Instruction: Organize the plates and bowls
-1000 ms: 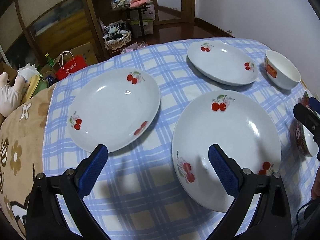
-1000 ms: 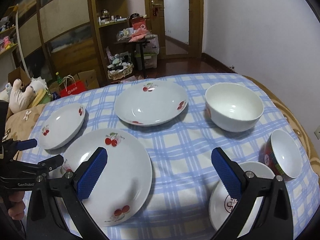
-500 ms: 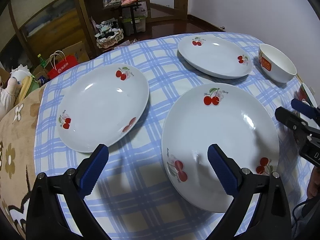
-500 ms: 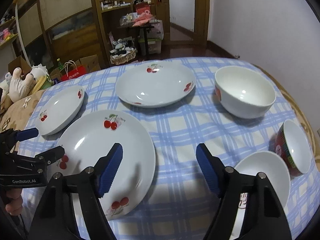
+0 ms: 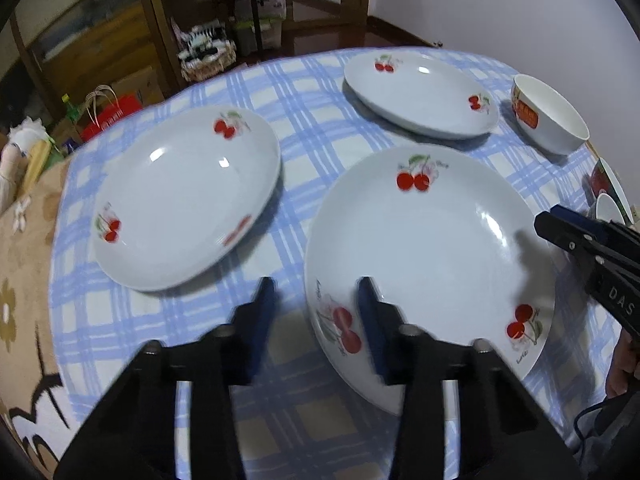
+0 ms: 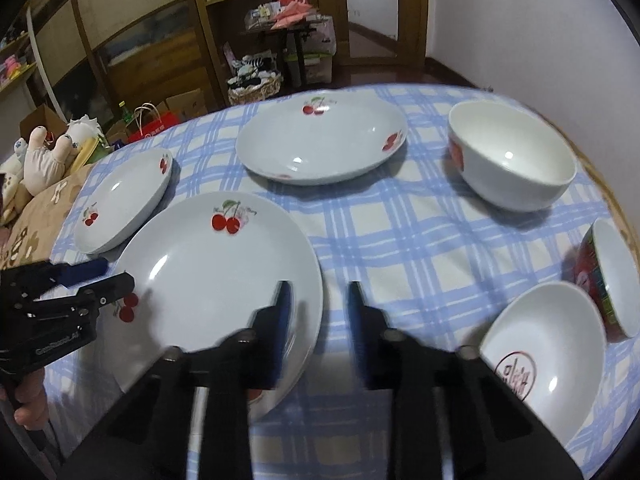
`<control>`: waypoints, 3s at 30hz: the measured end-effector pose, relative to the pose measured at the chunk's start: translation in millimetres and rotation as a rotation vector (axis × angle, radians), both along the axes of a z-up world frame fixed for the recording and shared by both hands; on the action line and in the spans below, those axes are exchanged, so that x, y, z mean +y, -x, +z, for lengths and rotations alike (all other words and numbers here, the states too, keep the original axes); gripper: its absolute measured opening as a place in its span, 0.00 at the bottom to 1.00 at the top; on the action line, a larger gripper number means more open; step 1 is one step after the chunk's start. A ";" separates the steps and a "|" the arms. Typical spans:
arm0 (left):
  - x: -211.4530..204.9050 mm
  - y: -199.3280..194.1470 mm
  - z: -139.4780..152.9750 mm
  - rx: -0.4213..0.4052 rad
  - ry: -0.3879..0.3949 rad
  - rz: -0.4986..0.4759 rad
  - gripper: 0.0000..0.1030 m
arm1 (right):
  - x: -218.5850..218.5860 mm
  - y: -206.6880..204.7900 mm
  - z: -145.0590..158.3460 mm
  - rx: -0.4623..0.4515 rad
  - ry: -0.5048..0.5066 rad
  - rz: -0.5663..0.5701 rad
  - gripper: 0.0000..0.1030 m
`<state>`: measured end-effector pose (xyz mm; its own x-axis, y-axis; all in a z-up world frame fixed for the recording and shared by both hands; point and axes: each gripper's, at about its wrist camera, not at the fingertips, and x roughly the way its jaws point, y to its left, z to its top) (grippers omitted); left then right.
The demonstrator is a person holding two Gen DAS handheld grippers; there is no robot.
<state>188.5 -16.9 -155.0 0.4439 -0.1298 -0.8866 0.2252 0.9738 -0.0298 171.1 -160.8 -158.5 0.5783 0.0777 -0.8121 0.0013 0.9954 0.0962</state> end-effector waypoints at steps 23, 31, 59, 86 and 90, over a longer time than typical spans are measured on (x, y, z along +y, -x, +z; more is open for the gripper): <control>15.4 -9.7 -12.3 0.068 0.156 0.040 0.14 | -9.7 -11.5 -18.9 0.056 -0.124 -0.024 0.07; 18.7 -8.0 -13.3 0.062 0.182 0.074 0.14 | -12.5 -13.3 -25.2 0.069 -0.174 -0.037 0.08; 27.6 2.5 -6.2 0.053 0.208 0.094 0.12 | -5.0 2.3 -11.8 0.100 -0.147 -0.006 0.08; -7.9 61.5 9.6 0.112 0.230 -0.051 0.12 | -35.0 85.8 23.7 0.122 -0.125 -0.107 0.06; -17.1 65.0 8.2 0.113 0.214 -0.079 0.12 | -41.3 93.8 24.4 0.127 -0.110 -0.131 0.06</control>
